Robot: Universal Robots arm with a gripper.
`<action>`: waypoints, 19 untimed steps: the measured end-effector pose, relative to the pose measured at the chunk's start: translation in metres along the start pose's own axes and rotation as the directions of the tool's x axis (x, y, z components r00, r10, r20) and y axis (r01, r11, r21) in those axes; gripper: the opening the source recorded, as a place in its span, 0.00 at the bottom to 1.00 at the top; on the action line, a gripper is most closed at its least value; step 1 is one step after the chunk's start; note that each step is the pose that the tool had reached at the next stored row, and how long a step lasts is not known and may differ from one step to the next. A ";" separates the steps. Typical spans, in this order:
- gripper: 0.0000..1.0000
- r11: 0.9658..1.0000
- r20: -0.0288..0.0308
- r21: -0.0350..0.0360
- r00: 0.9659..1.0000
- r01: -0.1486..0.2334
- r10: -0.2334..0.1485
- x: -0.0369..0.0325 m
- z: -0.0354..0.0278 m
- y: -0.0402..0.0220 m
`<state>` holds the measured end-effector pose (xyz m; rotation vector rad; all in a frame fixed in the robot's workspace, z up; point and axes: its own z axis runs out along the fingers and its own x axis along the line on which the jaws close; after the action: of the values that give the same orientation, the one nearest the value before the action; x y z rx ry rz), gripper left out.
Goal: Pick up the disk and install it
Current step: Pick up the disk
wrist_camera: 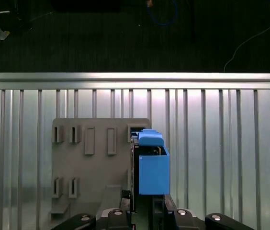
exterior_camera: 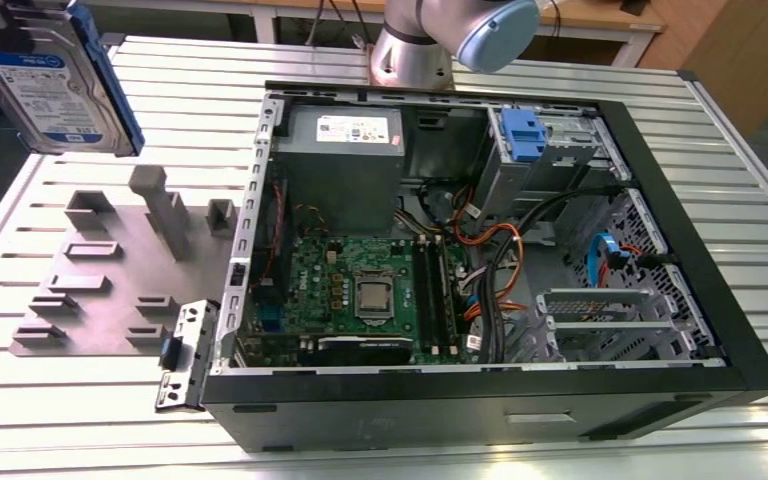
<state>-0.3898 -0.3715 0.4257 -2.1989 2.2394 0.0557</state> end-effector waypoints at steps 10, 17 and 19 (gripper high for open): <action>0.35 1.000 0.000 0.000 1.000 0.000 0.000 -0.0004 -0.0153 0.0003; 0.35 1.000 0.000 0.000 1.000 0.000 0.000 -0.0008 -0.0303 0.0007; 0.35 1.000 0.000 0.000 1.000 0.000 0.000 -0.0009 -0.0342 0.0008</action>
<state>-0.3898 -0.3715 0.4599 -2.1988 2.2393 0.0557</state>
